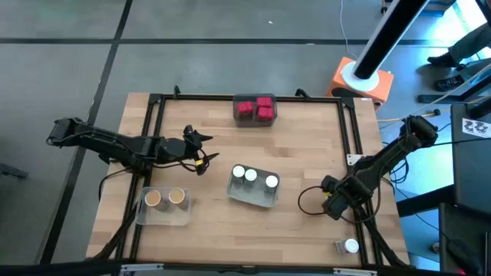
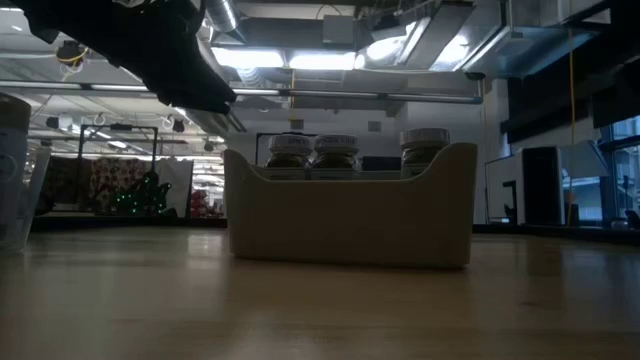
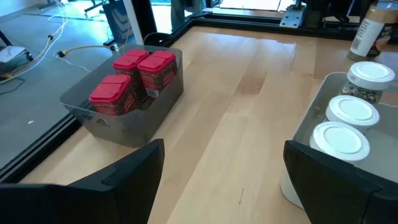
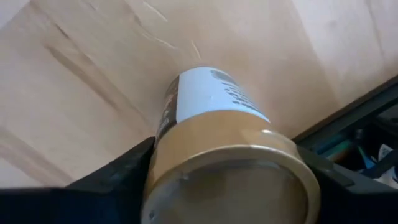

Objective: Sort spices by type
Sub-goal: Put the brown seasoning bottle into the transparent bin

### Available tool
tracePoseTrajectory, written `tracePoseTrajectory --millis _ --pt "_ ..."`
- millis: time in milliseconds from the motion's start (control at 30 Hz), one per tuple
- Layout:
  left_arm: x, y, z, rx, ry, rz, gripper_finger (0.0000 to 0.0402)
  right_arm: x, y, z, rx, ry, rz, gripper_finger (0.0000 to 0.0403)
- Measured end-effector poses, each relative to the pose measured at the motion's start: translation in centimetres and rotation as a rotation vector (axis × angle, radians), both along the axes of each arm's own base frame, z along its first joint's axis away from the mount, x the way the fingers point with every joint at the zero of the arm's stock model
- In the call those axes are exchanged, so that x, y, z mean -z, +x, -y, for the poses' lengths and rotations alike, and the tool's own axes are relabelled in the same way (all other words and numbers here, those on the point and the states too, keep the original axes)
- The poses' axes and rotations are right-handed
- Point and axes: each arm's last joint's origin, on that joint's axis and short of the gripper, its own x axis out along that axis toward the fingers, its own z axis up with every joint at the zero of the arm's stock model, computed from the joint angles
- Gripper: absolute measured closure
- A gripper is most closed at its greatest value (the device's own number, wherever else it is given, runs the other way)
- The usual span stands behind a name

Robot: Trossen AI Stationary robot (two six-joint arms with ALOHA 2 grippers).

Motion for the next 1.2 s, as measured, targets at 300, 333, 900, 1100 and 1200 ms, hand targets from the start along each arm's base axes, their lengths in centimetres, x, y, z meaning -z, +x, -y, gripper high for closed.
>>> tracePoseTrajectory --millis 300,333,900,1100,1200 --pt "-0.1 -0.1 2.0 0.098 -0.018 0.014 0.009 -1.9 1.0 -0.7 -0.016 0.003 0.109 0.0122" --pt "-0.1 -0.2 2.2 0.105 -0.024 0.016 0.009 -2.3 1.3 -0.8 -0.02 0.002 0.136 0.0122" --pt "-0.8 -0.7 5.3 0.226 -0.123 0.059 0.009 -10.6 5.7 -3.2 -0.126 -0.103 0.69 0.0122" --pt "-0.8 -1.3 7.0 0.285 -0.187 0.074 0.009 -11.9 9.1 -5.3 -0.256 -0.165 0.844 0.0122" --pt "-0.8 -1.7 7.8 0.314 -0.227 0.079 0.009 -11.9 11.3 -6.4 -0.33 -0.185 0.868 0.0122"
